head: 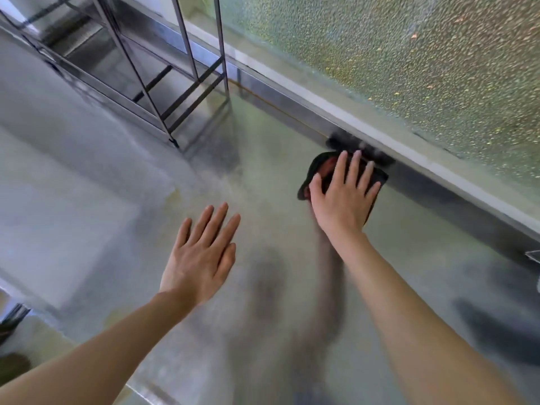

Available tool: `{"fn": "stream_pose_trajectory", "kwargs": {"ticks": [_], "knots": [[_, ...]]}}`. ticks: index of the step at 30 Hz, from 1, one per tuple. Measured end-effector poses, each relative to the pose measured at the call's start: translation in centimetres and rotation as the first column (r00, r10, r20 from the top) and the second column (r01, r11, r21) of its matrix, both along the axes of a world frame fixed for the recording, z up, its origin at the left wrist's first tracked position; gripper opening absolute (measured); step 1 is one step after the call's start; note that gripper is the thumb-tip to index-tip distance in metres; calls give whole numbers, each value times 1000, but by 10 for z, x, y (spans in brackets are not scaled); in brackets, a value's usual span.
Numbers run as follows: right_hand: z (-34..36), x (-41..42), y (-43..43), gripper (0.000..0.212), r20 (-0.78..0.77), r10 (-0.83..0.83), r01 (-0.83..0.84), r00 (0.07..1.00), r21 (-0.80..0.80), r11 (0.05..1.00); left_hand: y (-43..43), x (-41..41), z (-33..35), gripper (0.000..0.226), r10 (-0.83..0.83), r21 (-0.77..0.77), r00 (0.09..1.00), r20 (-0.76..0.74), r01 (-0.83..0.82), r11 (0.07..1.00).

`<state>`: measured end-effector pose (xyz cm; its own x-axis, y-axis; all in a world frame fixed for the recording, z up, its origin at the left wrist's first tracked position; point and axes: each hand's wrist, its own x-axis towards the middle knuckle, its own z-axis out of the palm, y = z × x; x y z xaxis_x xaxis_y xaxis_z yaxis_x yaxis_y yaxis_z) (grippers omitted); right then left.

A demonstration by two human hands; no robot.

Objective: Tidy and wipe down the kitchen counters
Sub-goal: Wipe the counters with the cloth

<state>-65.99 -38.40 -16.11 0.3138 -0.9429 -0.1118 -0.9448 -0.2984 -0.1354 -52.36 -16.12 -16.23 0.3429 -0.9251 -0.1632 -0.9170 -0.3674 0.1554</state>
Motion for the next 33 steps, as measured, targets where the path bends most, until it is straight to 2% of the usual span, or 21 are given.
{"fn": "stream_pose_trajectory", "kwargs": {"ticks": [1, 2, 3, 5, 7, 8, 9, 11, 13, 15, 17, 18, 19, 21, 23, 25, 27, 31, 33], "knots": [[1, 10, 4, 70, 7, -19, 19, 1000, -4, 1000, -1, 0, 0, 52, -2, 1, 1000, 3, 2, 1000], [1, 20, 12, 71, 14, 49, -49, 999, -17, 999, -1, 0, 1, 52, 1, -2, 1000, 4, -1, 1000], [2, 27, 23, 71, 20, 192, -191, 981, -27, 981, -1, 0, 1, 52, 7, -4, 1000, 6, -7, 1000], [2, 29, 33, 71, 3, 537, -537, 843, -25, 843, -1, 0, 0, 52, 15, -1, 1000, 10, -15, 1000], [2, 29, 11, 71, -1, 705, -705, 709, -9, 709, 0, 0, 0, 52, 14, -4, 1000, 6, -14, 1000], [0, 31, -3, 70, -4, 709, -709, 705, -13, 705, 0, 1, 0, 52, 14, -7, 1000, 5, -14, 1000], [-1, 35, -15, 69, -8, 667, -666, 745, -34, 745, 0, 1, 0, 53, 17, -5, 1000, 5, -17, 1000], [-3, 49, -22, 67, 4, 478, -477, 878, -65, 876, 0, 1, 0, 53, 14, -1, 1000, 8, -14, 1000], [-2, 67, -1, 67, 18, 335, -334, 942, -66, 940, 0, 2, 0, 52, 11, -7, 1000, 7, -10, 1000], [1, 77, 28, 67, 27, 454, -453, 890, -50, 890, 2, 2, 1, 52, 11, -12, 1000, 1, -11, 1000], [2, 73, 35, 67, 6, 657, -656, 754, -32, 754, 2, 2, 2, 52, 6, -13, 1000, -8, -7, 1000], [2, 70, 29, 68, -2, 702, -702, 712, -32, 711, 2, 2, 2, 52, 6, -14, 1000, -12, -7, 1000], [0, 65, 20, 68, -8, 701, -701, 713, -41, 712, 2, 3, 2, 51, 9, -15, 1000, -16, -9, 1000], [-4, 55, 4, 68, -14, 561, -561, 827, -66, 825, 3, 4, 2, 51, 14, -14, 1000, -25, -15, 1000], [-5, 44, -1, 67, 1, 303, -302, 953, -59, 951, 2, 3, 2, 51, 8, -13, 999, -33, -9, 1000], [-3, 41, 17, 66, 19, 118, -117, 993, -18, 993, 2, 4, 3, 52, 3, -11, 999, -46, -3, 1000], [0, 36, 50, 67, 14, 156, -156, 988, -16, 988, 3, 3, 3, 53, 1, -8, 999, -44, -2, 1000], [6, 6, 96, 67, -47, 427, -426, 903, 13, 904, 1, 5, 13, 59, 19, -3, 996, -85, -20, 1000], [8, -7, 98, 67, -72, 447, -446, 892, 33, 895, 4, 7, 20, 60, -38, -21, 990, -138, 35, 999]]}}
